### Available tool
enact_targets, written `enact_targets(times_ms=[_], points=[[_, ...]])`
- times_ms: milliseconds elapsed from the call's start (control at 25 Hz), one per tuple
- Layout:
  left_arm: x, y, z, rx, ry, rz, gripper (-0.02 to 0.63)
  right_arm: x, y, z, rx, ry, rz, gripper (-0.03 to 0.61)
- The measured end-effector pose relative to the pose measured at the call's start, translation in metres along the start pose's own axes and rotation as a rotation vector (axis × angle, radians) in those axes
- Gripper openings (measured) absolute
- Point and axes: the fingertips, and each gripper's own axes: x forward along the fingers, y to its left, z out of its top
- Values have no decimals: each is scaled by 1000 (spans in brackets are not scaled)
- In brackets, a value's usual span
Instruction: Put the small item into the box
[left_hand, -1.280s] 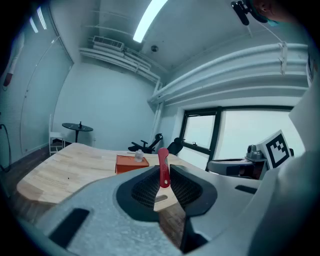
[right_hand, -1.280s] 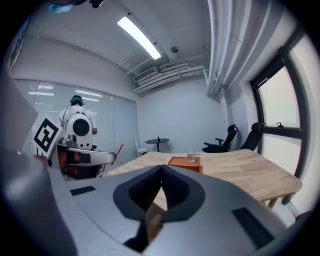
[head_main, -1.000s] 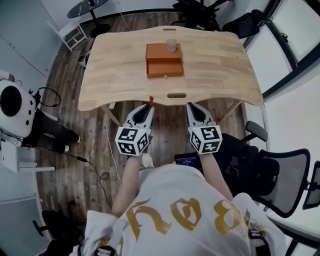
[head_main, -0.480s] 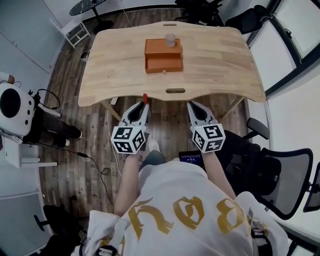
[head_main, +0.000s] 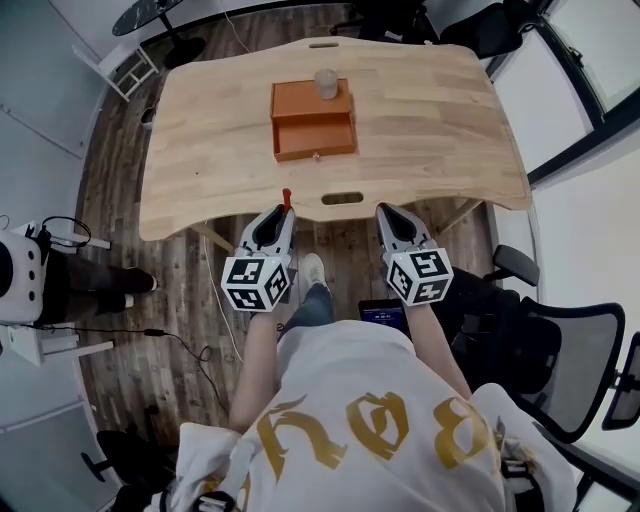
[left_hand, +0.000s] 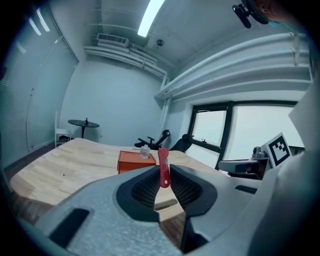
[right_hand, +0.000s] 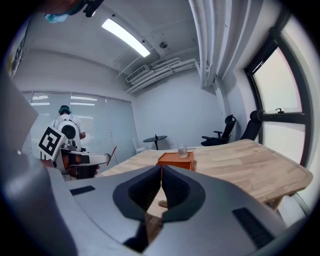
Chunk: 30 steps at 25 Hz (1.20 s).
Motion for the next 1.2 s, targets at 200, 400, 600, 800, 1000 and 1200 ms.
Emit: enact_targets(times_ms=[200,400,600,800,1000,1200], points=[[67,41,22,2,30,-23,60,66,-33,20,10,22,-43,12],[125,78,39,7,55,-58,60,124,-53,33,7,52,-75,12],[168,106,52,5,76,-104,60,174,-65,40,21,60,-103,12],[195,119,61,26,77,-132,60,202,-67,41,20,62,-106,12],[209,123,61,31,97,-133,60,216,-61,39,6,83,-69,12],[225,123,58,28,111,-123,60,234,-72,30,19,114,-45,12]])
